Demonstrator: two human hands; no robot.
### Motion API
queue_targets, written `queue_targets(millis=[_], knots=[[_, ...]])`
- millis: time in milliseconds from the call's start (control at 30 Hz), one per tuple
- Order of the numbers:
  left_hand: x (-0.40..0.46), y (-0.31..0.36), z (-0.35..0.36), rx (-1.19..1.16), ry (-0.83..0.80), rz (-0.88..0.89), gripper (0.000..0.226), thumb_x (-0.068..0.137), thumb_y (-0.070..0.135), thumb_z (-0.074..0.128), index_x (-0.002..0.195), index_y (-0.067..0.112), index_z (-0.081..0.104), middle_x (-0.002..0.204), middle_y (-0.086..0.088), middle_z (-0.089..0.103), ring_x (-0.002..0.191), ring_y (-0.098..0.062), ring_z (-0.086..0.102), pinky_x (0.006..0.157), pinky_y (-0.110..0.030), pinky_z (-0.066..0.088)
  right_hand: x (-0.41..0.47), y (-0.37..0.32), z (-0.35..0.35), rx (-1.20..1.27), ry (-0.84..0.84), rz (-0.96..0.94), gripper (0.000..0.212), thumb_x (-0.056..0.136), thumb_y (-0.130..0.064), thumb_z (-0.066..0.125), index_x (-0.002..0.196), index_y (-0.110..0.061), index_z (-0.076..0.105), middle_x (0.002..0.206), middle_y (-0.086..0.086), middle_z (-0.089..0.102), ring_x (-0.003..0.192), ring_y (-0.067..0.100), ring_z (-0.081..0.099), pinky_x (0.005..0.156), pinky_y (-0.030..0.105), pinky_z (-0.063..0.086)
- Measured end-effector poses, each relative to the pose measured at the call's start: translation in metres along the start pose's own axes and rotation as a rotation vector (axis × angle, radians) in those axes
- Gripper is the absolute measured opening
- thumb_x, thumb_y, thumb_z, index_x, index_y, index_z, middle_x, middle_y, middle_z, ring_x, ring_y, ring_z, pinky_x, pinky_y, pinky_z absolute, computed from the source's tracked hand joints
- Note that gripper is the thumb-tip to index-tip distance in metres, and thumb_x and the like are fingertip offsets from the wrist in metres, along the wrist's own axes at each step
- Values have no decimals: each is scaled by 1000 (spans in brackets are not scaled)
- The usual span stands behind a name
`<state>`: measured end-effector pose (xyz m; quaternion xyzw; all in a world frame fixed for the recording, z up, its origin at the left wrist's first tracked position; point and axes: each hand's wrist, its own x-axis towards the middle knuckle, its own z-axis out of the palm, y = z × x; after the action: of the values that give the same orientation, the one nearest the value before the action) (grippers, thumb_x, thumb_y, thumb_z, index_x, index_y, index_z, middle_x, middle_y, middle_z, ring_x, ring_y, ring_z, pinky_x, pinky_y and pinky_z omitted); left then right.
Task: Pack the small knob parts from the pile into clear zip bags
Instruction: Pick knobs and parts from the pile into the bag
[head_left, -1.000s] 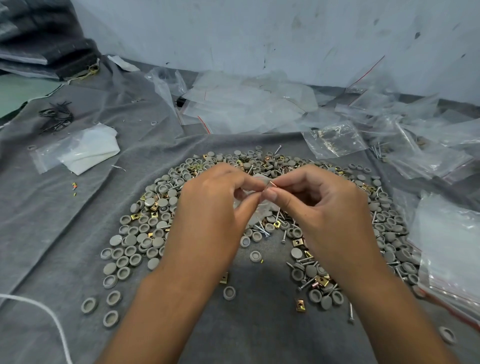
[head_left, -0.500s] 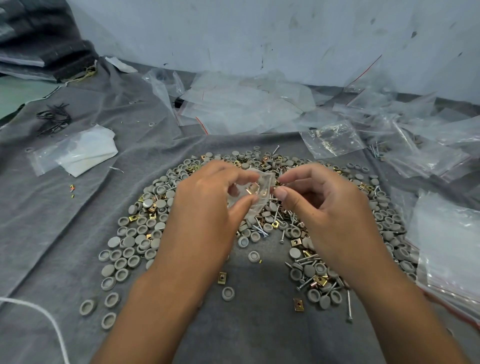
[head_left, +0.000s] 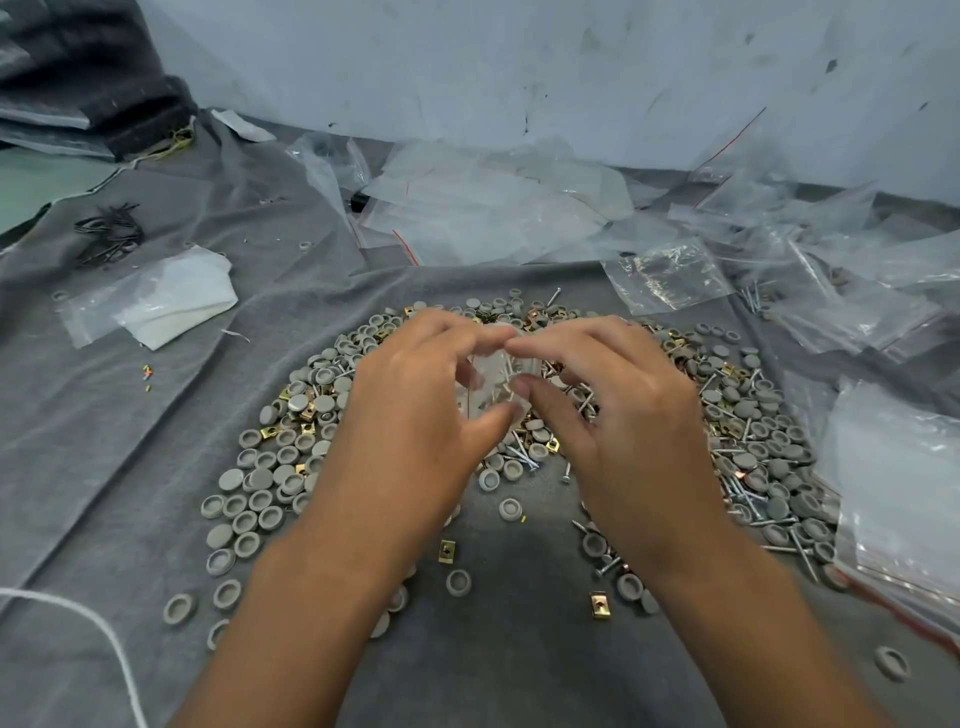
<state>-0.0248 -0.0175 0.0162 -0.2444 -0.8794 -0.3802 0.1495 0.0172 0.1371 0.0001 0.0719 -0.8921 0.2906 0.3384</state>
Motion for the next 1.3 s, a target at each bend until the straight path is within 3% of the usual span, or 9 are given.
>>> queue_targets(millis=[133,267,333,467,567,833,933,1067,1300], knots=[[3,-8,-10,1,85,-18,53,75,23,85,124,33,66,95,26,54,87,9,56,81,-4,41,-2,2,0,104,44,143,3,98,-29,66,100,-31,66,97,-18,60,85,1,58,71,8,39],[6,-13,-22,-6,241,-22,54,80,18,81,130,29,63,103,13,57,85,0,57,82,-22,53,-18,-1,22,24,-477,200,10,95,-47,63,93,-37,65,92,-22,59,87,-1,55,77,19,46],[6,-15,-22,1,250,-21,54,81,18,81,131,26,63,108,12,56,87,0,57,82,-19,52,-29,-10,39,-28,-653,112,14,98,-48,59,105,-38,66,103,-20,57,101,2,50,87,31,47],[6,-18,-19,11,195,-20,50,80,14,82,127,22,67,104,13,55,84,5,55,80,-6,41,-34,-19,56,-112,-681,15,25,100,-38,57,125,-35,63,124,-15,51,119,9,39,84,26,32],[6,-21,-18,22,182,-25,49,80,15,82,126,23,68,101,13,56,81,7,53,79,-3,38,-35,-17,56,-133,-694,-21,32,100,-29,55,130,-35,61,127,-13,48,120,10,38,85,24,34],[6,-21,-17,2,193,-22,48,80,18,82,125,25,68,101,14,56,82,5,56,80,-10,44,-35,-16,66,-274,-676,-71,25,100,-30,62,123,-27,55,123,-5,47,118,18,41,80,28,35],[6,-22,-17,10,186,-27,47,80,18,83,124,26,68,100,16,56,81,6,55,79,-5,41,-32,-11,62,-73,-641,94,15,101,-29,59,116,-30,61,114,-9,57,109,13,51,85,29,44],[6,-25,-16,19,124,-2,47,79,14,82,123,25,69,105,14,59,82,4,58,78,-3,40,-16,-1,35,274,-458,273,20,100,-25,64,113,-36,73,104,-20,69,96,-7,62,81,8,45],[4,-17,-9,45,7,47,52,74,19,86,122,28,69,104,14,59,80,5,53,78,-6,40,0,0,-5,498,-21,232,16,96,-21,69,106,-34,70,96,-15,72,91,9,70,73,16,52]])
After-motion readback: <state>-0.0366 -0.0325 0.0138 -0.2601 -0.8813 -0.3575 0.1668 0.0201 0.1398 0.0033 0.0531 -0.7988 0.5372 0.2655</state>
